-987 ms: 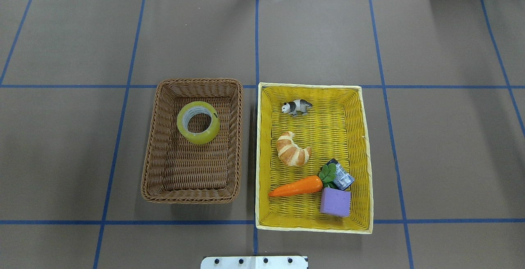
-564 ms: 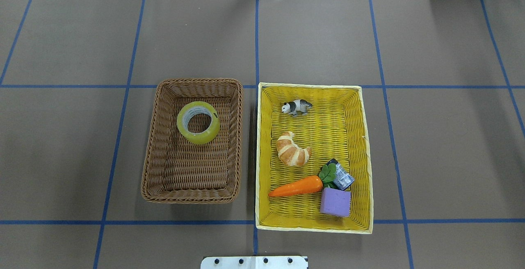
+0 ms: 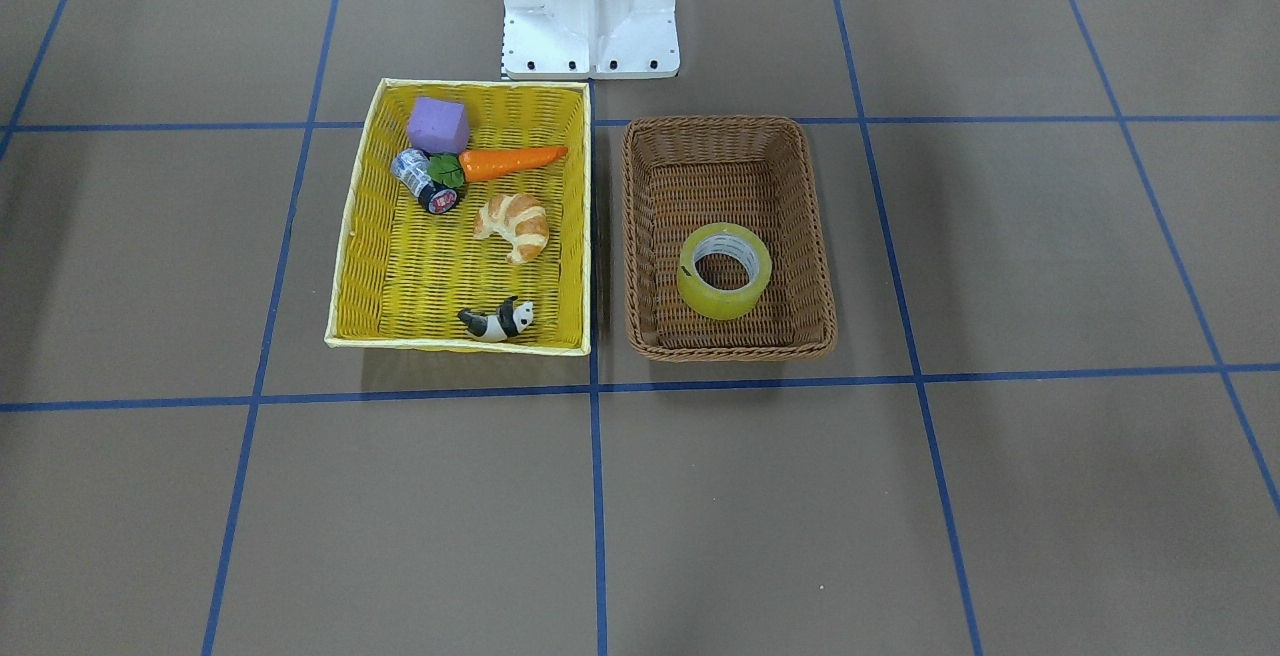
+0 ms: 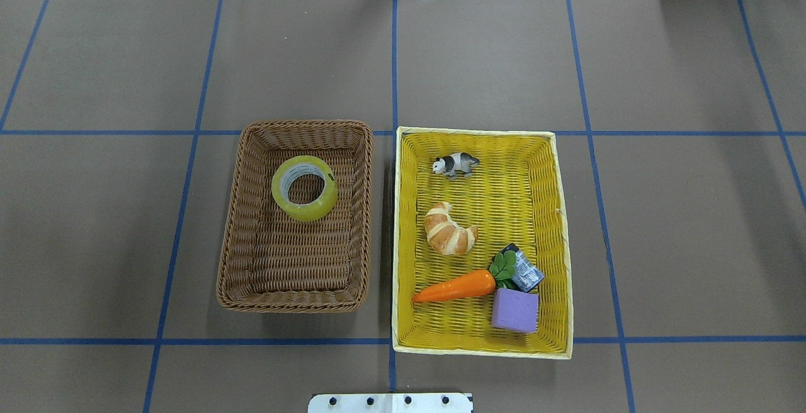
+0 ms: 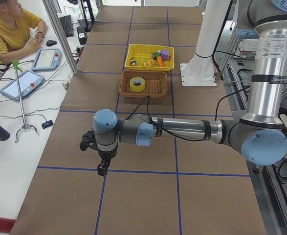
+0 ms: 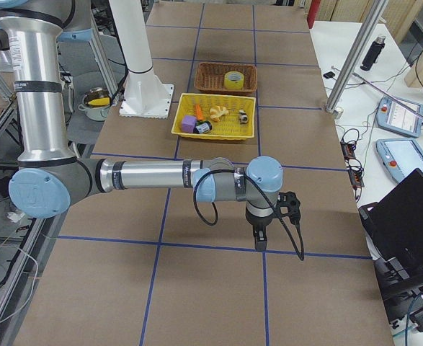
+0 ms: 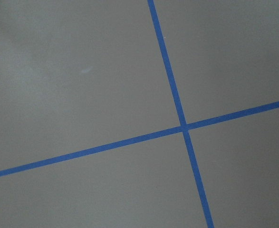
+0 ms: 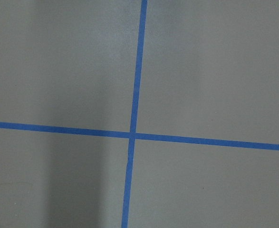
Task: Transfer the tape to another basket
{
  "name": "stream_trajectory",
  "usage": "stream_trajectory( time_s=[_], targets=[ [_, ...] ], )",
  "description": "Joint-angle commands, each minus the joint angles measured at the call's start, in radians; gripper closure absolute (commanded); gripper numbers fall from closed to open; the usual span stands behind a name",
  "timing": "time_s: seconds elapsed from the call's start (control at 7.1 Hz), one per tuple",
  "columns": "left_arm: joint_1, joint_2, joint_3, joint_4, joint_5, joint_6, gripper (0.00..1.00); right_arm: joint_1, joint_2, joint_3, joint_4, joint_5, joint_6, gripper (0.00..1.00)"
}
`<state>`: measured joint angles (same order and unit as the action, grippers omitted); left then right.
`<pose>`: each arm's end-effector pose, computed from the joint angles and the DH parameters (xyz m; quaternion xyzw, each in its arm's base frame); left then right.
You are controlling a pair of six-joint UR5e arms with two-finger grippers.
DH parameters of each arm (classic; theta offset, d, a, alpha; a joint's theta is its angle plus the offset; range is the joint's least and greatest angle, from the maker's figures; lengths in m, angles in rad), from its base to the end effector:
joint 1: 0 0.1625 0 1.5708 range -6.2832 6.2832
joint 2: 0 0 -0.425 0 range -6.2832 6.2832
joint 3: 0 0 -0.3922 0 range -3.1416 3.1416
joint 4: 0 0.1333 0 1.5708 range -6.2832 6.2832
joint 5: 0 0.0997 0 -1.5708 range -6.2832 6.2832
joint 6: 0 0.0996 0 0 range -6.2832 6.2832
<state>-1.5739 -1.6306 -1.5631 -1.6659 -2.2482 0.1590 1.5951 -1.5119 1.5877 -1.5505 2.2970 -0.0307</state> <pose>-0.0725 -0.5269 0.6285 0.0960 0.3247 0.0976 0.9359 0.0798 -0.5207 0.6216 0.0546 -0.3534 -0.0200 0.9337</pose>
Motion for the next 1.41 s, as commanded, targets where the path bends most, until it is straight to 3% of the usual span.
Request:
stream_trajectory(
  time_s=[0.0, 1.27],
  targets=[
    [0.000, 0.000, 0.000, 0.000, -0.001, 0.001, 0.01, -0.001, -0.001, 0.000, 0.001, -0.001, 0.000, 0.00],
    [0.000, 0.014, -0.002, 0.000, -0.002, 0.001, 0.01, -0.003, -0.001, 0.002, 0.001, -0.001, 0.000, 0.00]
  ],
)
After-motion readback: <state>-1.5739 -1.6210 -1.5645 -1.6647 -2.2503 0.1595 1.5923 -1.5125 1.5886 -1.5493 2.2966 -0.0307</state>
